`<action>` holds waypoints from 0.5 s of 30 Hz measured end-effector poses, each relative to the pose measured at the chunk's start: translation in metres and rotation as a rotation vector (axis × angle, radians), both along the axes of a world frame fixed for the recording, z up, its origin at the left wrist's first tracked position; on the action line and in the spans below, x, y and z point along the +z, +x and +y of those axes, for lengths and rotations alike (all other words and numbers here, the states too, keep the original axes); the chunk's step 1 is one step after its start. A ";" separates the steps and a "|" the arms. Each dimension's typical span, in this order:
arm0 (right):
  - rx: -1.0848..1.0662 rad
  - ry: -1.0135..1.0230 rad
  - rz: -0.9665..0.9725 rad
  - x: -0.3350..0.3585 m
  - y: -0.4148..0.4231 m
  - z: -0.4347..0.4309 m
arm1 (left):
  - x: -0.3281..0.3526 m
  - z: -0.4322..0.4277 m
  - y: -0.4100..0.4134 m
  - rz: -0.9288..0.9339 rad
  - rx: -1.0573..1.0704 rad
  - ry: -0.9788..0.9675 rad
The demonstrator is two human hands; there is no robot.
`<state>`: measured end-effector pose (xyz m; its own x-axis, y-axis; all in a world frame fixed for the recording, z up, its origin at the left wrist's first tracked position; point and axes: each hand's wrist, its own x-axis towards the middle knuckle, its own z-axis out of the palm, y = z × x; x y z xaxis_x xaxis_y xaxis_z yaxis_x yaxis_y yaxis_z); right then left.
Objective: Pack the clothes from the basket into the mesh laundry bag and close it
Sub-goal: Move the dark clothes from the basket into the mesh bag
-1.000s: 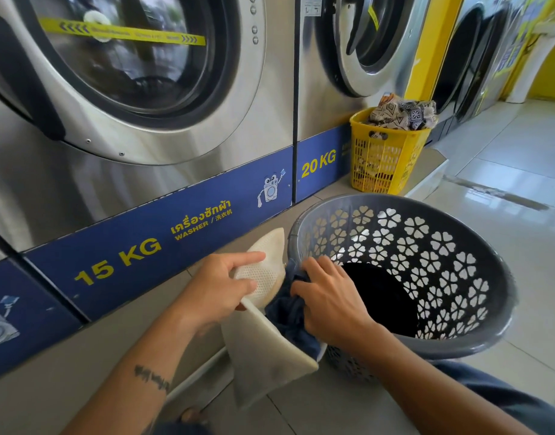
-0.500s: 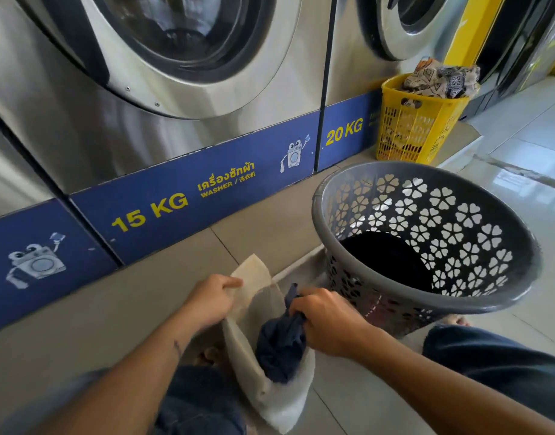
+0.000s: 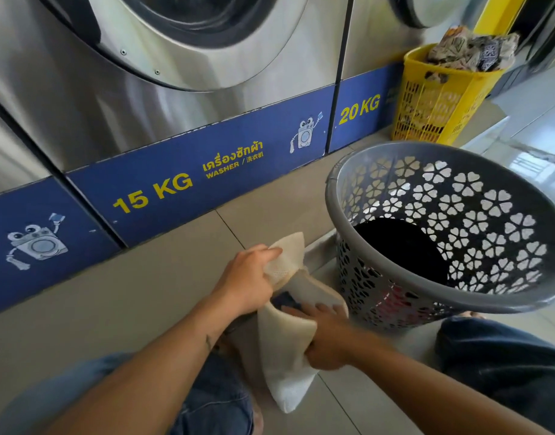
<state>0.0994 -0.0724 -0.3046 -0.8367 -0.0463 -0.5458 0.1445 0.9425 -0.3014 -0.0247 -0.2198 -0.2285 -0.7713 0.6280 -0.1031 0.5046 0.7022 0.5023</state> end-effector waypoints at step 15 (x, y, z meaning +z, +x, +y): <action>0.041 0.242 0.434 0.013 0.008 0.031 | 0.000 -0.014 0.007 0.126 0.009 -0.070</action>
<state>0.1069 -0.0419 -0.2915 -0.9891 0.0013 -0.1470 0.0158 0.9951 -0.0975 -0.0175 -0.2336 -0.2286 -0.7868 0.6154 -0.0482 0.5539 0.7383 0.3849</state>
